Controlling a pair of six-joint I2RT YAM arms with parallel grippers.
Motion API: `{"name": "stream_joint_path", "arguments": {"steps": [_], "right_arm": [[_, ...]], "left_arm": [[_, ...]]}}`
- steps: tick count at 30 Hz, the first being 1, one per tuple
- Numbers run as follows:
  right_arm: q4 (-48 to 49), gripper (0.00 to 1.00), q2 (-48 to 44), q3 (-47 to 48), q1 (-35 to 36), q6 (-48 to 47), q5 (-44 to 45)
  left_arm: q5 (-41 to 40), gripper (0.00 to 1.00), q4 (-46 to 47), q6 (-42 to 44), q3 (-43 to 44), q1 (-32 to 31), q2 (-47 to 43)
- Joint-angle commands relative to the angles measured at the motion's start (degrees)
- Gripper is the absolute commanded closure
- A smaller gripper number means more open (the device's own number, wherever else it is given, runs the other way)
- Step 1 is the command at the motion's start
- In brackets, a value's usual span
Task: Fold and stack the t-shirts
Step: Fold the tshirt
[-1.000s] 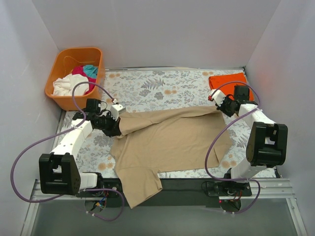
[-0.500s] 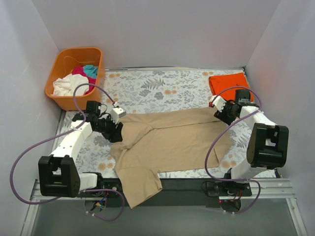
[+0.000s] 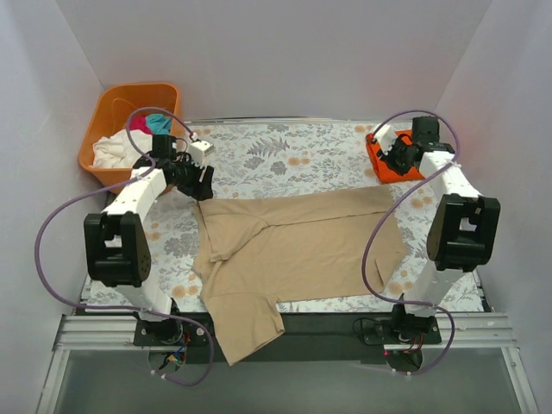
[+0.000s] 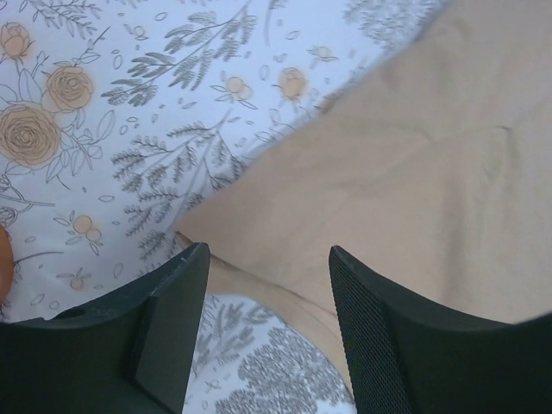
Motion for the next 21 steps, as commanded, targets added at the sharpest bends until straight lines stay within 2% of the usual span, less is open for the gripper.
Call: {"name": "stream_joint_path", "arguments": {"steps": [1,5,12,15,17,19,21], "right_arm": [[-0.74,0.77,4.51,0.15,2.80,5.13,1.89],[1.64,0.77,8.02,-1.34,6.73,6.10,5.58],[3.32,0.78,12.60,-3.01,9.04,6.54,10.25],[3.50,0.78,13.74,-4.06,9.57,6.19,12.27],[3.50,0.77,14.27,-4.85,9.57,6.01,13.58],[3.41,0.77,14.01,-6.08,9.83,6.36,14.46],[3.32,0.77,13.31,-7.40,10.09,6.45,14.56]], "left_arm": [[-7.54,0.46,4.36,-3.73,3.87,-1.53,4.95],[-11.67,0.45,4.89,-3.65,6.07,-2.23,10.74],[-19.05,0.46,4.71,-2.42,6.95,-3.99,15.94],[-21.16,0.57,4.45,-1.54,7.13,-4.08,17.70],[-23.36,0.81,4.53,-0.66,7.92,-3.99,19.27],[-25.11,1.00,6.63,-0.40,9.58,-3.56,20.94],[-26.35,1.00,7.25,0.04,11.34,-3.38,22.35]]}}
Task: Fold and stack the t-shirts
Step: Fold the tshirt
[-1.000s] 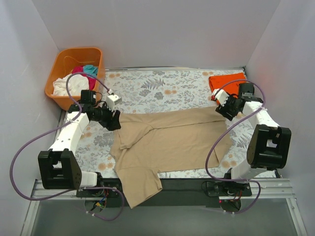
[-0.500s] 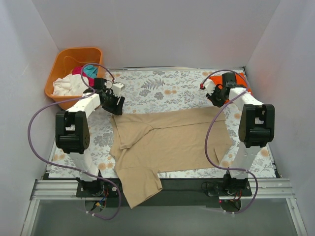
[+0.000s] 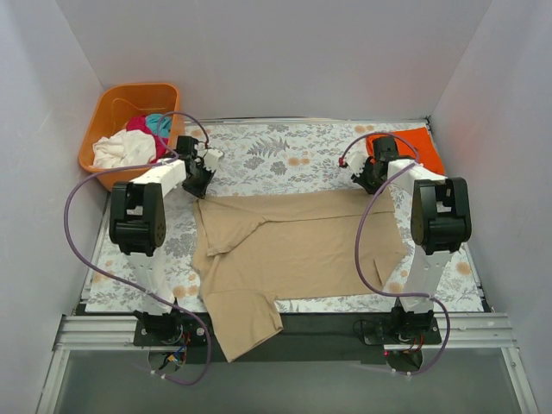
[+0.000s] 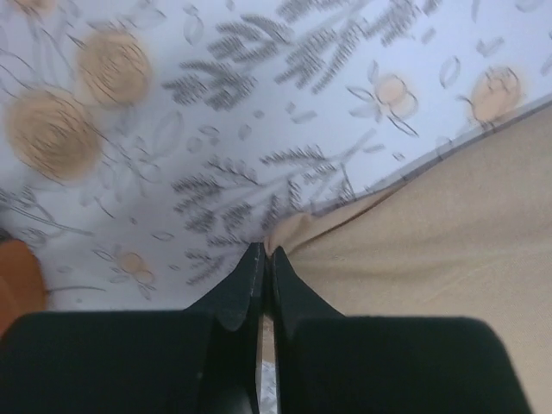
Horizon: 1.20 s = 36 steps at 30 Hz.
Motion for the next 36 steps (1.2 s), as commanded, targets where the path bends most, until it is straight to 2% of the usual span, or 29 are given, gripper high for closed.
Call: {"name": "stream_joint_path", "arguments": {"steps": [1,7,8,9,11,12,13,18,20,23,26,29,36], "right_arm": [[-0.72,0.77,0.11,-3.76,0.39,0.99,3.30],[-0.90,0.74,-0.69,-3.51,1.18,3.62,4.44],[-0.90,0.72,-0.60,-2.80,1.10,4.32,4.44],[-0.99,0.71,-0.43,-1.05,1.10,4.59,4.18],[-1.34,0.68,-0.60,0.89,1.18,5.90,3.75],[-1.69,0.66,-0.95,1.85,1.18,6.26,1.74],[-3.17,0.64,-1.91,3.52,1.36,6.70,0.50],[-8.63,0.57,-4.73,7.31,3.38,8.55,-3.29],[-9.60,0.57,-6.48,7.40,3.90,8.90,-3.46],[-11.00,0.57,-7.81,7.66,3.91,9.60,-4.08],[-12.15,0.57,-8.42,7.66,4.17,10.57,-4.17],[-12.32,0.57,-8.95,7.14,4.26,11.62,-4.34],[-12.68,0.57,-9.56,5.82,4.52,12.42,-4.35]], "left_arm": [[-5.91,1.00,4.22,1.71,4.54,0.71,2.60],[-9.07,1.00,2.74,1.88,14.92,0.89,9.55],[-8.48,0.97,1.78,1.88,15.97,0.89,9.99],[-5.77,0.79,1.16,1.10,17.29,0.89,9.64],[0.20,0.64,-0.87,0.92,17.39,0.89,5.96],[5.45,0.53,-0.78,0.74,16.08,0.89,4.03],[8.72,0.48,-1.22,0.74,15.55,0.89,2.10],[22.53,0.45,-3.42,7.23,9.06,0.80,-12.49],[25.80,0.46,-6.14,15.12,3.52,-0.25,-18.64],[25.54,0.54,-11.05,26.64,-4.65,-3.67,-25.76],[21.88,0.56,-12.12,35.24,-13.77,-8.59,-31.75],[18.18,0.57,-11.16,40.01,-19.59,-12.99,-34.30],[9.82,0.57,-2.55,41.25,-25.32,-19.85,-31.15]]}}
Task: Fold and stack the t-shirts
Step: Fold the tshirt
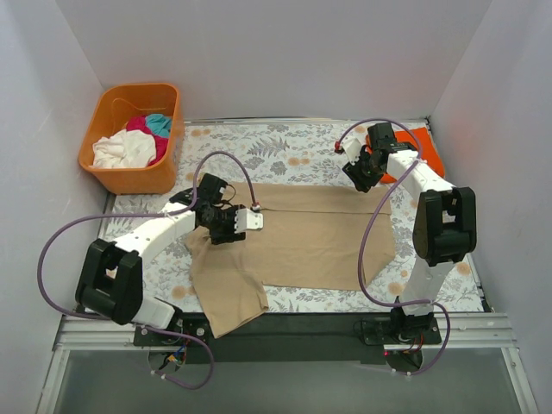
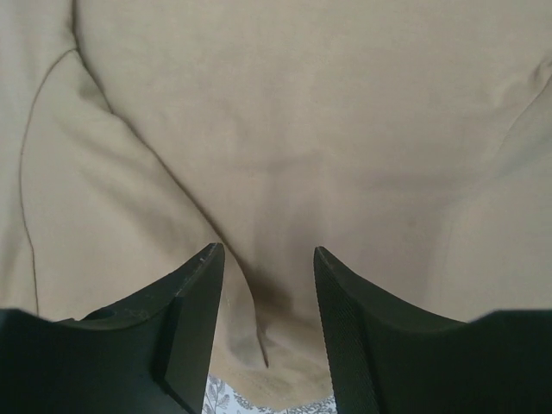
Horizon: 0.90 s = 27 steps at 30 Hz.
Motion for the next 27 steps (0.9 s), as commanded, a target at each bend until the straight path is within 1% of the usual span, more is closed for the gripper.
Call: {"name": "stream_joint_path", "arguments": {"steps": [1,8,9,13,14,17,18,20,22,23,24,27], "right_arm": [[-0.90,0.57,-2.57,-0.26,0.22,1.12,-1.00],[-0.81,0.58,-2.49,-1.05,0.13,0.50,-0.12],[-0.81,0.59,-2.48,-1.05,0.13,0.50,-0.03],[-0.90,0.59,-2.57,-1.14,0.22,0.50,-0.21],[-0.81,0.59,-2.66,-1.23,0.13,0.41,-0.21],[-0.81,0.60,-2.66,-1.49,0.13,0.41,-0.21],[-0.90,0.60,-2.66,-1.49,0.13,0.33,-0.21],[-0.81,0.61,-2.66,-1.49,0.13,0.33,-0.21],[-0.81,0.61,-2.83,-1.49,0.04,0.32,-0.30],[-0.90,0.61,-2.92,-1.49,0.13,0.32,-0.30],[-0.81,0.61,-2.92,-1.58,0.13,0.24,-0.30],[-0.81,0.62,-2.84,-1.58,0.22,0.15,-0.47]], "left_arm": [[-5.49,0.55,6.67,3.82,-1.09,-1.78,1.18],[-9.18,0.53,11.69,4.87,-1.97,-2.22,6.81],[-9.88,0.54,13.62,4.78,-2.14,-2.22,7.25],[-12.78,0.57,14.95,5.66,-2.32,-2.22,9.71],[-14.00,0.58,15.13,5.92,-2.49,-2.22,9.80],[-15.24,0.69,16.27,6.19,-2.76,-2.22,10.24],[-15.16,0.79,16.45,6.19,-2.67,-2.14,10.16],[-14.81,0.87,16.45,5.49,-2.06,-2.05,9.89],[-12.71,0.97,14.79,4.17,-0.04,-1.35,9.02],[-11.31,1.00,14.08,3.65,0.75,-0.91,8.66],[-8.42,1.00,13.12,2.94,1.97,-0.30,8.40],[-4.01,1.00,7.51,-0.83,8.03,3.65,10.23]]}}
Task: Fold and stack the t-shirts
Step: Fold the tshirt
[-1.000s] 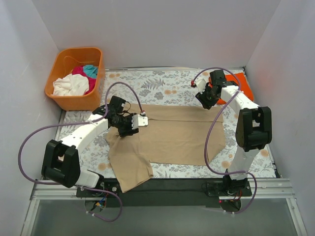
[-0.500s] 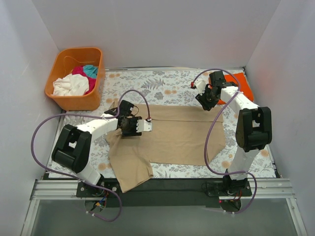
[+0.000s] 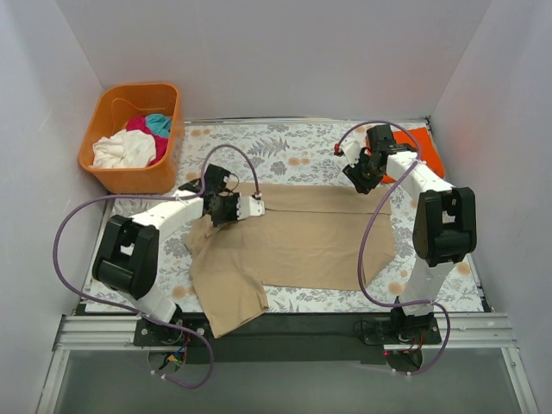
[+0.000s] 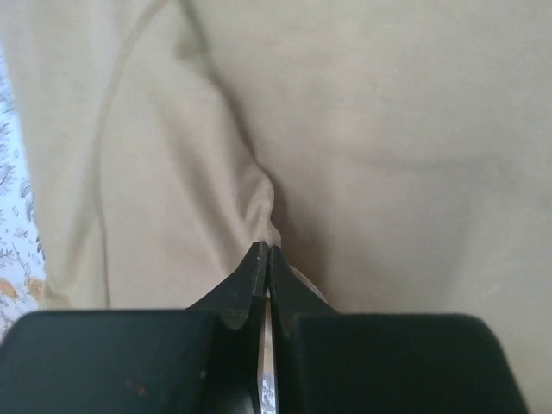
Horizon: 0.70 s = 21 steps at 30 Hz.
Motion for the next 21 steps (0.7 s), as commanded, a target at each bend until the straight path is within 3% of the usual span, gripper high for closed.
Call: {"name": "stream_joint_path", "arguments": {"steps": [1,7,12,15,21], "right_arm": [[-0.39,0.62,-2.51,-0.48,0.22,0.06,-0.82],[-0.57,0.62,-2.42,-0.75,0.13,0.41,-1.26],[-0.57,0.62,-2.07,-0.66,0.13,0.32,-0.82],[-0.66,0.62,-2.24,-0.66,0.13,0.24,-1.00],[-1.36,0.62,-2.25,-0.49,0.13,0.50,-2.14]], "left_arm": [[9.54,1.00,-4.84,-5.40,10.70,6.19,1.92],[14.49,1.00,-8.98,-12.44,23.82,14.38,15.28],[12.12,0.78,-7.40,-18.16,29.54,15.62,21.37],[16.07,0.68,-8.10,-19.04,30.78,16.67,19.98],[21.95,0.60,-7.48,-16.06,26.22,17.03,11.29]]}}
